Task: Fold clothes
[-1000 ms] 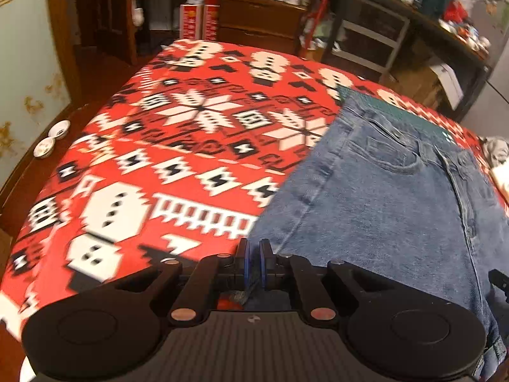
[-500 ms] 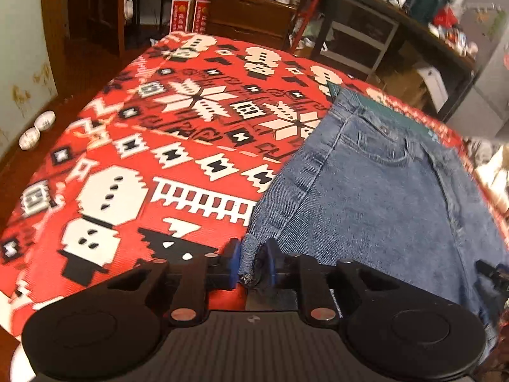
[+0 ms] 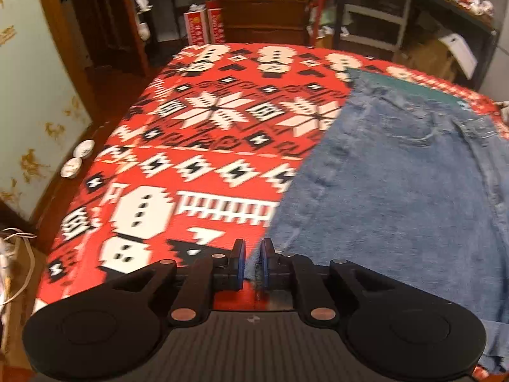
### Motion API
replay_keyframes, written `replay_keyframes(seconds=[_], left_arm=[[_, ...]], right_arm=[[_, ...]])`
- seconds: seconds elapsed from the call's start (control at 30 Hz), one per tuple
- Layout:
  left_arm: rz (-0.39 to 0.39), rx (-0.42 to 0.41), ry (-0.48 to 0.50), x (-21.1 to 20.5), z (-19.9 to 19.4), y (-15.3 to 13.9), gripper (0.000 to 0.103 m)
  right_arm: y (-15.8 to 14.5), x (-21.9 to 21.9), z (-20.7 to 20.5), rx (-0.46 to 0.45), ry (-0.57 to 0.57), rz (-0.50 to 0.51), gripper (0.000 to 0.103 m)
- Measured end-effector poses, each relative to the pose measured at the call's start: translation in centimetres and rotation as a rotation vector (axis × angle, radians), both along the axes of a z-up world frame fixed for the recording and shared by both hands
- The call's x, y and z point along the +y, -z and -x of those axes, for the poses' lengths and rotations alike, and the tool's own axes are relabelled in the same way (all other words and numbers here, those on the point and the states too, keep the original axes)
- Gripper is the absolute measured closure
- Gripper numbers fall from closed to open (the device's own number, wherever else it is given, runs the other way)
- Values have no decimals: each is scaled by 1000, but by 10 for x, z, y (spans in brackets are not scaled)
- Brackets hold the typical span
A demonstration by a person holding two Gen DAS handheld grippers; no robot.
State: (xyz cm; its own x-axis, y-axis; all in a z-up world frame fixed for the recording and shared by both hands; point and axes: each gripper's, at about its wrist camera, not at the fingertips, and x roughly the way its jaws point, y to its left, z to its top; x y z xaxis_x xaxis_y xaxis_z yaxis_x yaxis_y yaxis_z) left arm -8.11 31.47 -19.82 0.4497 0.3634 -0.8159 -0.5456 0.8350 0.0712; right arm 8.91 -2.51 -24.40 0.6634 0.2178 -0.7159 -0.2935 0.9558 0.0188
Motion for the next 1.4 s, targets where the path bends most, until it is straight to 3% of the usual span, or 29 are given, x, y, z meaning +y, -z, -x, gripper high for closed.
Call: replay_keyframes(seconds=[0.13,0.27,0.4,0.57,0.73,0.87,1.0,1.2,1.4], left_arm=[[11,-3,-61,12,9,1,93],[92,-122,-73,18,13,-8,93],[102,-203,-26,12,-6,-20,93],[230,-253,-9,14,-42,-14,93],[371,-263,-84,28,-53,10,93],[375,-273,-129,36,-39,19,100],[386,-270,-125,37,-19,20,100],[312,-231,-91,28,-2,15,100],[284,-204,-78,26,-12,9,99]], right_arm=[[0,0,-1,-1,2,0,0],[1,1,-1,-1,3,0,0],[1,1,-1,-1,2,0,0],[1,1,-1,-3,1,1,0],[2,1,-1,-6,0,0,0],[2,0,0,-8,-1,0,0],[2,1,0,-8,1,0,0],[1,1,0,-5,2,1,0],[1,1,0,-5,2,0,0]])
